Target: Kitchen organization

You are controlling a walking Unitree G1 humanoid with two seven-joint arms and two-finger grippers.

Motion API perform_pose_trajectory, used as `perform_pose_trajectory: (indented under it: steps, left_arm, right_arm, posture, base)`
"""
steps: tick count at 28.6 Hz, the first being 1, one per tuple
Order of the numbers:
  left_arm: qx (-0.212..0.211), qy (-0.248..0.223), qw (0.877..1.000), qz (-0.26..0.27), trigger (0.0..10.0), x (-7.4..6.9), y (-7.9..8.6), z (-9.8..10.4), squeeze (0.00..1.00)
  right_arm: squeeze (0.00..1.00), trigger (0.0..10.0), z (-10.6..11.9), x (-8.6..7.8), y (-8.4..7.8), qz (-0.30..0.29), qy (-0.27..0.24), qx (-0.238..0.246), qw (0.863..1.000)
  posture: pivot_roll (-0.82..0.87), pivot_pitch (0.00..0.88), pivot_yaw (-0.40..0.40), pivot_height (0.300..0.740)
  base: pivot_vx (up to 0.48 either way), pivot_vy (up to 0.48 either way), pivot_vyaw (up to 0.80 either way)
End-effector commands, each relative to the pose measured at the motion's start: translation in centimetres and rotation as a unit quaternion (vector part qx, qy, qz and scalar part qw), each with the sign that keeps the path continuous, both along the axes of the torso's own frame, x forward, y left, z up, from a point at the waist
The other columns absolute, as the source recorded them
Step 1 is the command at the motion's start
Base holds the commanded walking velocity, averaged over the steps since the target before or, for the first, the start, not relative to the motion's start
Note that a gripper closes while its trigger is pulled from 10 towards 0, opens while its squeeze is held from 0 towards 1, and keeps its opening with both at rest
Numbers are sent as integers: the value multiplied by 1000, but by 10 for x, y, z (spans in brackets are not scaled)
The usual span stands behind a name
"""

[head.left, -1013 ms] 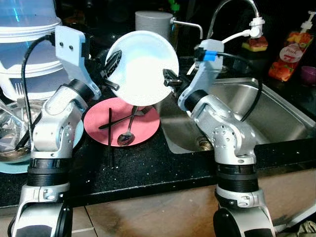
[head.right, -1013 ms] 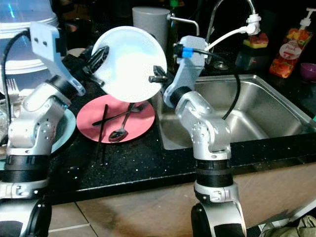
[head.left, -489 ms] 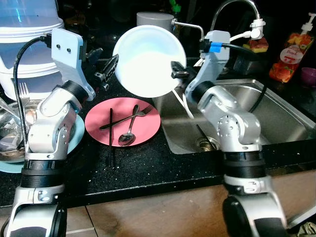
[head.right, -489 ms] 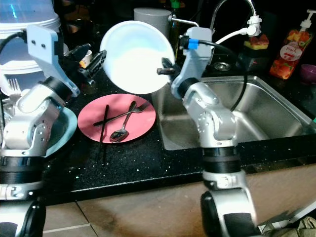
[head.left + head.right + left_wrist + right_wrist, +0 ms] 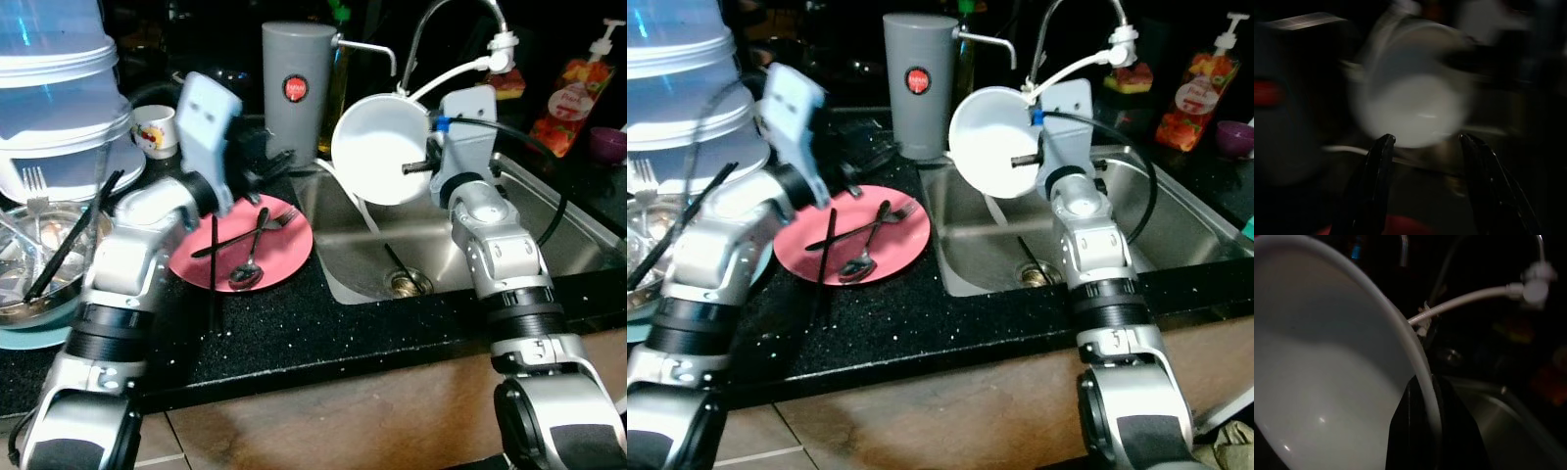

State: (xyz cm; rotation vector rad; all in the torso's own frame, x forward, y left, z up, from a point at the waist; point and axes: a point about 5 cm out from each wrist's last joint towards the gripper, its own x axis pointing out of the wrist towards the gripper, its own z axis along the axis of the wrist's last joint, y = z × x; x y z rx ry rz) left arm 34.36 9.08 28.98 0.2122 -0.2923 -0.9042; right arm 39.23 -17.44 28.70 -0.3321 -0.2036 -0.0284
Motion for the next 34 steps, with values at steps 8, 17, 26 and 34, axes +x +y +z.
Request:
perform_pose_trajectory:
  steps: [8, 17, 26, 34]
  left_arm:
    - [82, 163, 981, -69, 10000, -8, -25, -34, 0]
    - [116, 187, 974, -51, 10000, -8, -15, -43, 0]
    - [119, 190, 974, -43, 10000, -10, -14, -45, 0]
    - [135, 192, 971, -54, 10000, -15, -17, -47, 0]
  right_arm:
    - [0, 980, -23, 0, 7, 10, 24, -78, 997]
    - [0, 10000, -65, 2, 12, 37, 120, -227, 966]
    - [0, 10000, -105, -2, 10, 57, 207, -247, 945]
    - [0, 10000, -112, -2, 8, 59, 224, -243, 942]
  posture:
    - [-6, 94, -27, 740]
    - [8, 103, -29, 740]
    - [10, 109, -25, 740]
    - [14, 107, -21, 740]
  base:
    - [0, 0, 0]
    - [0, 0, 0]
    - [0, 0, 0]
    - [0, 0, 0]
